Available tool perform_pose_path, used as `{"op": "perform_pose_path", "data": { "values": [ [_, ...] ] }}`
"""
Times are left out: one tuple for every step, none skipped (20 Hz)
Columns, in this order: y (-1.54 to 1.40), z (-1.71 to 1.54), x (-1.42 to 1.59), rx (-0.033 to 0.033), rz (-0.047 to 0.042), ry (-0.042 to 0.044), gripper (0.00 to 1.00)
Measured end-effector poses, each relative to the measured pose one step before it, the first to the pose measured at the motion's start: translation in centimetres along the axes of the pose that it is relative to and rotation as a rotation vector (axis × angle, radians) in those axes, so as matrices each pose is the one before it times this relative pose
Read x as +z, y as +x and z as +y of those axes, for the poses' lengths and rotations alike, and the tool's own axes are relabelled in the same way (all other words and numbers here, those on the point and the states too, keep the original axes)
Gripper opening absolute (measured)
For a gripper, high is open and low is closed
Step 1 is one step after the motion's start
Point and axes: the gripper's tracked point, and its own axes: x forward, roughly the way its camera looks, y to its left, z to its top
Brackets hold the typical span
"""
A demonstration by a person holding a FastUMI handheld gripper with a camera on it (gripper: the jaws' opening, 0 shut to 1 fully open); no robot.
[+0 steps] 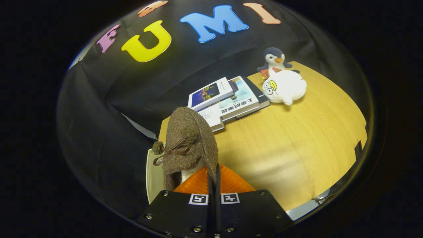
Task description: Open the storage box then place both shoes into the box .Put the left shoe in first, then the right shoe, with the right side of both shoes facing outward in a uniform manner.
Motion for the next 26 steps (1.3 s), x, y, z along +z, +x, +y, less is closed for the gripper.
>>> {"op": "perform_pose_path", "data": {
  "values": [
    [0.245, 1.035, -0.353, 0.01146, 0.00518, 0.00066, 0.00],
    [0.291, 0.998, -0.370, 0.00996, 0.00604, -0.00392, 0.00],
    [0.183, 0.860, -0.502, 0.00602, 0.00738, -0.00581, 0.00],
    [0.468, 0.743, -0.384, 0.00522, 0.00678, -0.00936, 0.00],
    [0.532, 0.650, -0.525, 0.00205, 0.00899, -0.00667, 0.00],
    [0.587, 0.554, -0.579, 0.00081, 0.01187, -0.00347, 0.00],
    [0.511, 0.545, -0.510, 0.00344, 0.00926, 0.00127, 0.00],
    [0.514, 0.506, -0.460, 0.00430, 0.00904, 0.00162, 0.00],
    [0.447, 0.336, -0.487, 0.00125, 0.00712, 0.00189, 0.00],
    [0.438, 0.219, -0.396, -0.00233, 0.00699, -0.00042, 0.00],
    [0.400, 0.141, -0.451, -0.00338, 0.00864, -0.00101, 0.00],
    [0.333, 0.086, -0.356, -0.00255, 0.00723, 0.00304, 0.00],
    [0.251, 0.136, -0.349, -0.00112, 0.00347, 0.00666, 0.00],
    [0.155, 0.082, -0.300, -0.00229, 0.00239, 0.00538, 0.00],
    [-0.104, 0.251, -0.250, 0.00814, 0.00074, 0.00352, 0.00],
    [-0.099, 0.296, 0.178, 0.01136, -0.00709, -0.00054, 0.02],
    [0.153, 0.194, -0.088, 0.00630, -0.01938, -0.00285, 0.15],
    [-0.403, -0.145, 0.171, 0.00112, -0.01328, -0.00927, 0.42],
    [-0.244, 0.332, 0.247, 0.00347, -0.01262, -0.00051, 0.70],
    [-0.177, -0.307, 0.011, -0.01511, -0.01344, -0.01168, 0.92],
    [-0.582, -0.288, 0.800, -0.01515, -0.02124, -0.02662, 1.00],
    [-0.437, -0.208, 0.421, -0.00567, -0.01608, -0.03022, 0.99],
    [-0.323, 0.092, 0.294, 0.00881, -0.01280, -0.02650, 0.97],
    [-0.586, -0.052, 0.532, 0.01122, -0.01865, -0.02838, 0.98],
    [-0.755, -0.213, 0.634, 0.00774, -0.02112, -0.02682, 0.98],
    [-0.755, -0.366, 0.655, 0.00595, -0.02036, -0.02852, 0.98]
  ]
}}
